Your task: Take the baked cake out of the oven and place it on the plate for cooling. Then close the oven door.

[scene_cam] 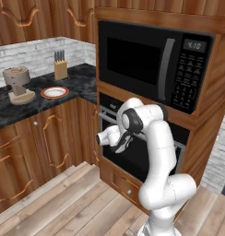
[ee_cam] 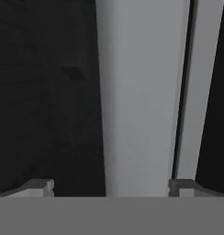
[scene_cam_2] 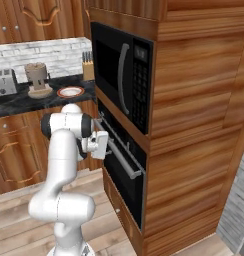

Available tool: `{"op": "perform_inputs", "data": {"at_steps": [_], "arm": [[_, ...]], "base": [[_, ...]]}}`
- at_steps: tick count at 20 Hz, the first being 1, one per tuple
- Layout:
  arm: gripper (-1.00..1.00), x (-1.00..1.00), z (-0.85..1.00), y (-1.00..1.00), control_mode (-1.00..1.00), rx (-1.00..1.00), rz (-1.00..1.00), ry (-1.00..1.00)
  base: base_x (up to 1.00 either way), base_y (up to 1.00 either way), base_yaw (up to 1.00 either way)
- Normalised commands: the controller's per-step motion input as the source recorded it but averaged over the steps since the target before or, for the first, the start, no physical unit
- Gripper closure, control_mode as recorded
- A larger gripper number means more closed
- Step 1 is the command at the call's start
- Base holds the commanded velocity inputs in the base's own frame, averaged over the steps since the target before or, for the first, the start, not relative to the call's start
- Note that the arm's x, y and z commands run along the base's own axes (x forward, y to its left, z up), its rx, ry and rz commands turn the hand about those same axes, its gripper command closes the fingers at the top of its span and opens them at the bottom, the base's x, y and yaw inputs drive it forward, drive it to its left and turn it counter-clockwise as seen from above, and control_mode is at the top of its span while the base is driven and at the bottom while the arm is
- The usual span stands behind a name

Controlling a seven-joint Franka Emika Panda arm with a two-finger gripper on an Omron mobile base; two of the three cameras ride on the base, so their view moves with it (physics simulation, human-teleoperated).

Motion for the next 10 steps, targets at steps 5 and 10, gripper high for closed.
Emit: {"op": "perform_inputs", "data": {"at_steps": [5,10], "arm": [[1.00,0.35,-0.31,-0.17,-1.00,-0.03,0.00,0.00],[1.00,0.06,-0.41,0.02,-1.00,0.06,0.00,0.11]], "base": [[0.00,0.00,0.00],[0.00,0.00,0.00]]}}
